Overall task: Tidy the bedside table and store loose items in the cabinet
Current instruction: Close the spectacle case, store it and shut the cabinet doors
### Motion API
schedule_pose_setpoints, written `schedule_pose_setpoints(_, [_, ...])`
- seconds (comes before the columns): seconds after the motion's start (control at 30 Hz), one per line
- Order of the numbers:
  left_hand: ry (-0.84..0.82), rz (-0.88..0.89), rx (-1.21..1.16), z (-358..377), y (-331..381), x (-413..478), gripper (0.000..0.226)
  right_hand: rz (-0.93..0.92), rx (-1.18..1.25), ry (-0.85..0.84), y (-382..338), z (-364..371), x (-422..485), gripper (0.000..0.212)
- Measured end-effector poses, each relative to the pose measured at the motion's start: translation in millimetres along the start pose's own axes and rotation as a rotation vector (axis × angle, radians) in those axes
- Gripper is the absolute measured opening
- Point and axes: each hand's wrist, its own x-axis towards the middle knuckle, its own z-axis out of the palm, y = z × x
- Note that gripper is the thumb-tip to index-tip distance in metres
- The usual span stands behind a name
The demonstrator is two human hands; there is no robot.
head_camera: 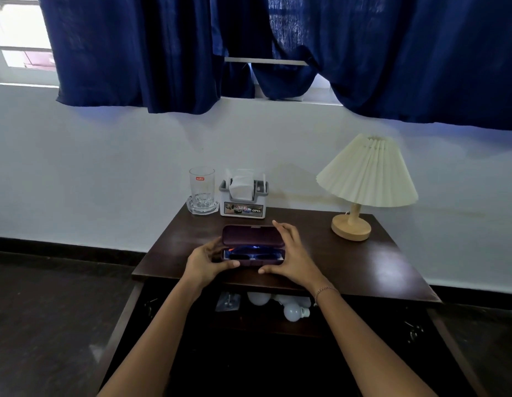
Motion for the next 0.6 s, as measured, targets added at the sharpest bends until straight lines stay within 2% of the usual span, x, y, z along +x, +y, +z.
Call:
schedule_pose_setpoints(0.4, [0.003,0.043,-0.072,1.9,-5.1,2.2,0.064,-0.029,-0.008,0.059,1.1,1.7,0.9,0.102])
schedule_pose_setpoints(0.6, [0.034,0.01,-0.077,3.7,-4.2,0.9,0.059,-0.066,-0.083,0.083,0.8,4.2,-0.7,0.088])
